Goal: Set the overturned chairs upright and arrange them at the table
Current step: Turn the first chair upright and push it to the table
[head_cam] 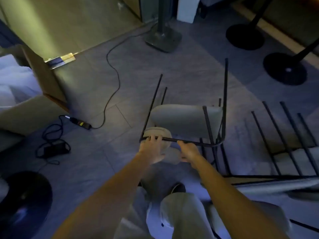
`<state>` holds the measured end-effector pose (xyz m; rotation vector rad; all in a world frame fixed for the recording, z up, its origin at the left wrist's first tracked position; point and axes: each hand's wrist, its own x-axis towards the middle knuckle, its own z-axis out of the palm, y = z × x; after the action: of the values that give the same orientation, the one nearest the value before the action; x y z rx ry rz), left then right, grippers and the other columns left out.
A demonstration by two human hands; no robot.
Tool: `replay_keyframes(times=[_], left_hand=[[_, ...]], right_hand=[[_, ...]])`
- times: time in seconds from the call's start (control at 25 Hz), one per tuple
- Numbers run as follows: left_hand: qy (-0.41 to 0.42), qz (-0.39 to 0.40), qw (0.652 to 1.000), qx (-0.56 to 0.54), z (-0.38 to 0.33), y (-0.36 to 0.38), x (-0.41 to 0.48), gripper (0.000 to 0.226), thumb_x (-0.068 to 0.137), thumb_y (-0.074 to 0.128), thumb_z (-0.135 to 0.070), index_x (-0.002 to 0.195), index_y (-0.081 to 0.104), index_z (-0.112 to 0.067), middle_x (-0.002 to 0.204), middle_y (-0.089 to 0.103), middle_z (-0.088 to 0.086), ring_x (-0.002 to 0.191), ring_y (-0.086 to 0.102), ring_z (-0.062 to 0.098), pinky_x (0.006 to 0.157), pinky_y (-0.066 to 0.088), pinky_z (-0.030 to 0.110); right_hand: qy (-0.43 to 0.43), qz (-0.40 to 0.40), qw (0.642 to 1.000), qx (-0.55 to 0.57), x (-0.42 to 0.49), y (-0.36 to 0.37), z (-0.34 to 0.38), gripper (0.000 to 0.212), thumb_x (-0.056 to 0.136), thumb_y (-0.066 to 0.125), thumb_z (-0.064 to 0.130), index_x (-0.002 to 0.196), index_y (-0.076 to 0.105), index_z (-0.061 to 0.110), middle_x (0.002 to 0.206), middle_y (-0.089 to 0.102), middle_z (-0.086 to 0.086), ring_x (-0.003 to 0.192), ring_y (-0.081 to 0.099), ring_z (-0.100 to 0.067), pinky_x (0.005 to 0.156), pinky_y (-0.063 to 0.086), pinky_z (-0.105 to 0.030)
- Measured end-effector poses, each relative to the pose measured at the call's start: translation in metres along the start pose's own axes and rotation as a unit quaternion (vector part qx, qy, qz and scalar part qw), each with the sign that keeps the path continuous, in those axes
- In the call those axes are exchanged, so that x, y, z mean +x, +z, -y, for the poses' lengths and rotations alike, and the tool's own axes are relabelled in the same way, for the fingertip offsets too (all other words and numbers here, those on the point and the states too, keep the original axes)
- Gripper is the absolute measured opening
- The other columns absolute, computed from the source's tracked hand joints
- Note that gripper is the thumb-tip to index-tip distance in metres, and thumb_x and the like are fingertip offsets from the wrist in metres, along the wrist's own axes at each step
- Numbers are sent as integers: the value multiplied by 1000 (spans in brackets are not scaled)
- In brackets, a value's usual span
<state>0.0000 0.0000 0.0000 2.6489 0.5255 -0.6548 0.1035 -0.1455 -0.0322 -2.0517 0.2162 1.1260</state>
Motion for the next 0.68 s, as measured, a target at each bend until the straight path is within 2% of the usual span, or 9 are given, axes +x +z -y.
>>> replay_keyframes(times=[0.08, 0.2, 0.36, 0.44, 0.52, 0.6, 0.68], left_hand=[[-5, 7, 1000, 22, 7, 21, 28, 92, 82, 67, -54, 151, 19, -16, 146, 35, 16, 132, 39, 37, 99, 43, 50], [-2, 5, 999, 50, 18, 61, 66, 101, 78, 72, -54, 152, 14, -16, 145, 33, 16, 133, 36, 36, 99, 44, 47], [-18, -1, 998, 68, 25, 102, 97, 111, 81, 72, -50, 156, -3, -20, 151, 22, 20, 140, 24, 40, 104, 40, 47], [-31, 0, 997, 72, 25, 115, 103, 106, 88, 67, -45, 156, -11, -22, 156, 13, 24, 145, 14, 44, 111, 33, 49], [-42, -9, 996, 78, 25, 121, 109, 100, 93, 61, -38, 155, -15, -24, 157, 11, 26, 146, 10, 46, 116, 26, 50], [-48, -19, 996, 69, 28, 124, 114, 100, 93, 62, -36, 155, -15, -26, 156, 13, 26, 145, 11, 46, 112, 33, 48], [-48, -30, 997, 59, 32, 124, 117, 101, 92, 65, -34, 156, -13, -26, 153, 17, 25, 144, 14, 47, 103, 43, 45]], right_hand=[[54, -33, 995, 81, 31, 16, -13, 65, 85, 58, 56, 130, 58, 9, 127, 62, -16, 112, 60, -38, 91, 54, -53], [80, -58, 976, 194, 65, 39, -31, 53, 89, 63, 45, 126, 60, 7, 115, 66, -15, 103, 64, -33, 85, 57, -48], [56, -62, 933, 350, 93, 60, -28, 31, 93, 65, 22, 117, 60, 4, 106, 71, -16, 90, 71, -27, 60, 59, -36], [52, -64, 934, 347, 104, 77, -32, 38, 87, 72, 23, 119, 59, 8, 107, 71, -14, 94, 71, -29, 59, 61, -39], [42, -66, 950, 302, 109, 93, -34, 49, 76, 77, 27, 118, 60, 10, 103, 73, -10, 95, 71, -29, 71, 62, -48], [38, -69, 959, 271, 117, 104, -37, 49, 74, 75, 27, 118, 59, 12, 103, 73, -8, 97, 71, -27, 80, 60, -51], [30, -78, 967, 241, 121, 110, -39, 42, 81, 73, 22, 119, 58, 12, 105, 72, -8, 96, 70, -27, 81, 60, -50]])
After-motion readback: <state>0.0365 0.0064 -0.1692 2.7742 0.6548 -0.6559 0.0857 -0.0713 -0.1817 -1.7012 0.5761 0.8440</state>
